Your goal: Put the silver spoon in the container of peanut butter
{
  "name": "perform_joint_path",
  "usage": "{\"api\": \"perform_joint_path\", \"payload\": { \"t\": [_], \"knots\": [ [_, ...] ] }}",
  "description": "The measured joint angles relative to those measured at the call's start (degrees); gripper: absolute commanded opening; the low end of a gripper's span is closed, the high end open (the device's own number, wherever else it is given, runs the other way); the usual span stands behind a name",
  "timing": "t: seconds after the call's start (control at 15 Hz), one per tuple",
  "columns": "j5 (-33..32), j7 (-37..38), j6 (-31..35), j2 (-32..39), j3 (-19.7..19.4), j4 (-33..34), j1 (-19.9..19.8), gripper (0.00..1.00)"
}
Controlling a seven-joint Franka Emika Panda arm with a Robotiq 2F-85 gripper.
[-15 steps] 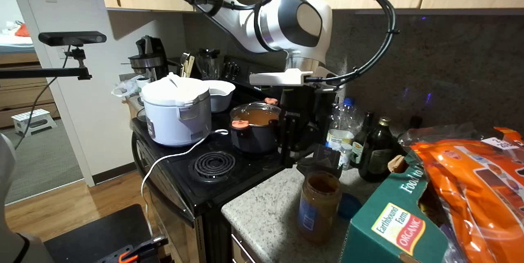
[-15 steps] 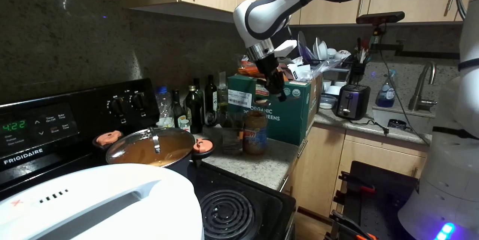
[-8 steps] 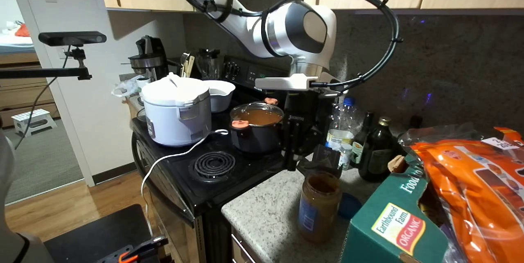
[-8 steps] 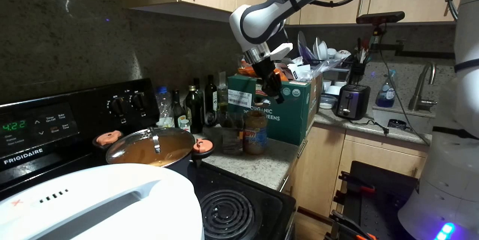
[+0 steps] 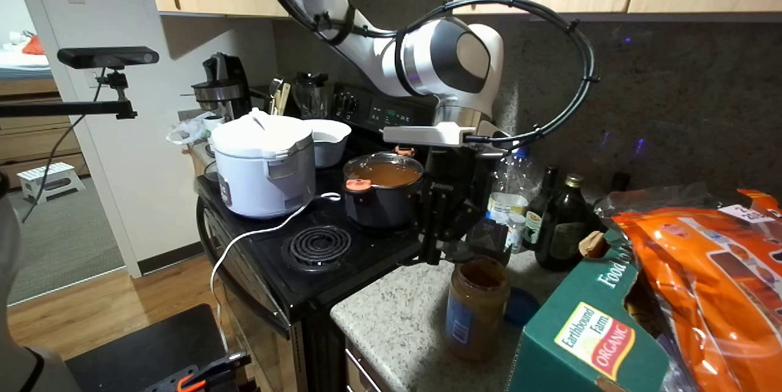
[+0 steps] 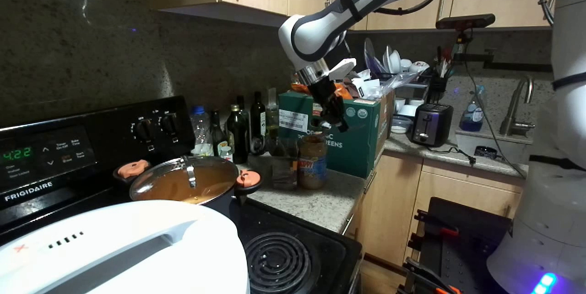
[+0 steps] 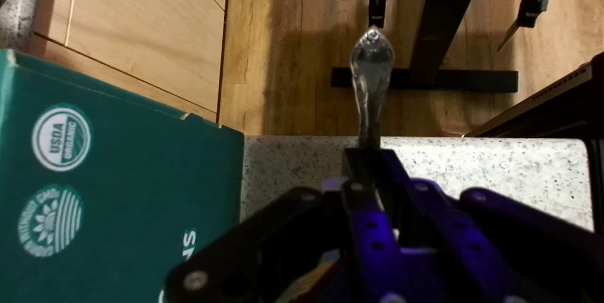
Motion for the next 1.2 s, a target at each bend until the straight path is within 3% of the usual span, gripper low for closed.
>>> {"api": "perform_joint_path", "payload": {
  "t": [1.2],
  "knots": [
    [-0.6, 0.0, 0.1, 6.3, -1.3, 5.4, -0.7, 0.05]
  ]
}}
